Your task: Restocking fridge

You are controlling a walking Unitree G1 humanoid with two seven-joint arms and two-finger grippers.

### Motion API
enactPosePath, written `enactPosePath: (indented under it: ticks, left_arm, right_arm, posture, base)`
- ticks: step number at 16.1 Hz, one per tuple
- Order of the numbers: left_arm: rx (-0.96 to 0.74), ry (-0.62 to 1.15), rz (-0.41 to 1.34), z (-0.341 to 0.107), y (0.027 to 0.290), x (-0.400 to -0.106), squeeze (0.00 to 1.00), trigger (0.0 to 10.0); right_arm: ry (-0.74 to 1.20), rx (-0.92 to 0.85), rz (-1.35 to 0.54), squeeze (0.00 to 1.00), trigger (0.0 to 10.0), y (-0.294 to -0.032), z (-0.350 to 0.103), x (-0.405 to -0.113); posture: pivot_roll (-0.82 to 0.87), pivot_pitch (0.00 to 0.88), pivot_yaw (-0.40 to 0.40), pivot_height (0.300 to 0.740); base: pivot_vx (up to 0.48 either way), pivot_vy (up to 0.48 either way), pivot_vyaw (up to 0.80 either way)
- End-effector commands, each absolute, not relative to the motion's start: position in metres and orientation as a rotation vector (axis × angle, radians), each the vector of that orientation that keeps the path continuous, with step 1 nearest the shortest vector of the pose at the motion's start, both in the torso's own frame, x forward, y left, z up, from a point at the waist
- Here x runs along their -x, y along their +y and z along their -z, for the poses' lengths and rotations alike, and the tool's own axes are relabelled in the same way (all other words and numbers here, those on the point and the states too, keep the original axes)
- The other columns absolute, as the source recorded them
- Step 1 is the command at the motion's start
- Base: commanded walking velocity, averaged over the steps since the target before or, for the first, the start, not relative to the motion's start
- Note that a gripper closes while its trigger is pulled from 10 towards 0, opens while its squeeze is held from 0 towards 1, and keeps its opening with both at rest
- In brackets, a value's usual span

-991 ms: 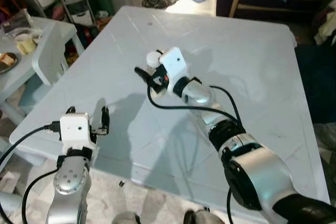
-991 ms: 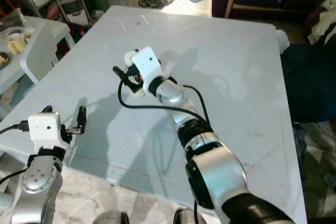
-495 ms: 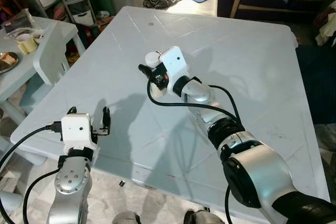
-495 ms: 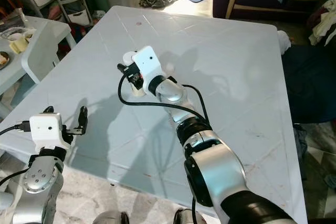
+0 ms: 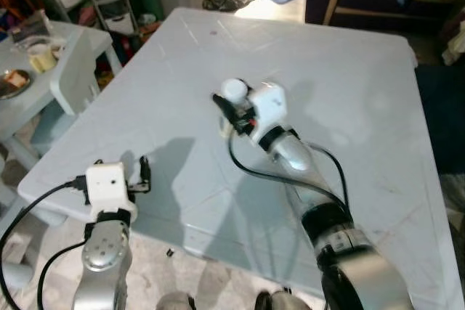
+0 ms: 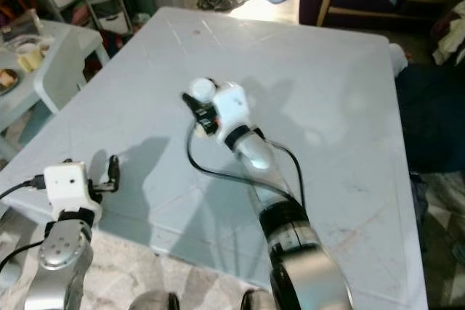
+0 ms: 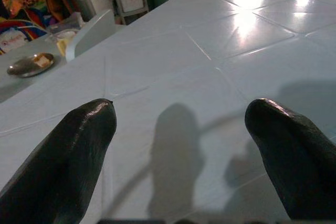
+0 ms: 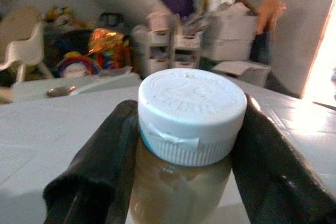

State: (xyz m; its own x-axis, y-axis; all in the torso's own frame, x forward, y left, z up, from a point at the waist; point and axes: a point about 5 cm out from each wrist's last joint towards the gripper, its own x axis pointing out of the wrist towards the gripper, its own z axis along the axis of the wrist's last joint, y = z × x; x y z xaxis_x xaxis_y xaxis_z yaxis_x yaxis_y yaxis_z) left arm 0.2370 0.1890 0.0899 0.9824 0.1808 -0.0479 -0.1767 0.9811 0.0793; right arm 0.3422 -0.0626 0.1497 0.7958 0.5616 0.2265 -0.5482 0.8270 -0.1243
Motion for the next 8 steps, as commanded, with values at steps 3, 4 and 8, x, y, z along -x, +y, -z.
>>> enactPosePath:
  ticks: [3, 4, 8]
  left_arm:
    - [-0.078, 0.062, -0.168, -0.088, 0.187, -0.243, 0.0, 10.0]
    - [-0.077, 0.062, -0.166, -0.088, 0.186, -0.245, 0.0, 10.0]
    - [-0.072, 0.07, -0.156, -0.084, 0.183, -0.244, 0.0, 10.0]
  right_arm:
    - [-0.246, 0.049, -0.524, 0.0, 10.0, -0.081, -0.141, -0.327]
    - [-0.213, 0.12, -0.457, 0.0, 10.0, -0.092, -0.132, -0.321]
    - [-0.127, 0.062, -0.39, 0.0, 10.0, -0.103, -0.125, -0.314]
  posture:
    - [0.07, 0.068, 0.025, 0.74]
    - [0.06, 0.064, 0.025, 0.74]
    - [0.05, 0.06, 0.027, 0.74]
  base:
    - [0.0, 0.354, 0.0]
    - [0.0, 0.386, 0.0]
    - [0.0, 0.394, 0.0]
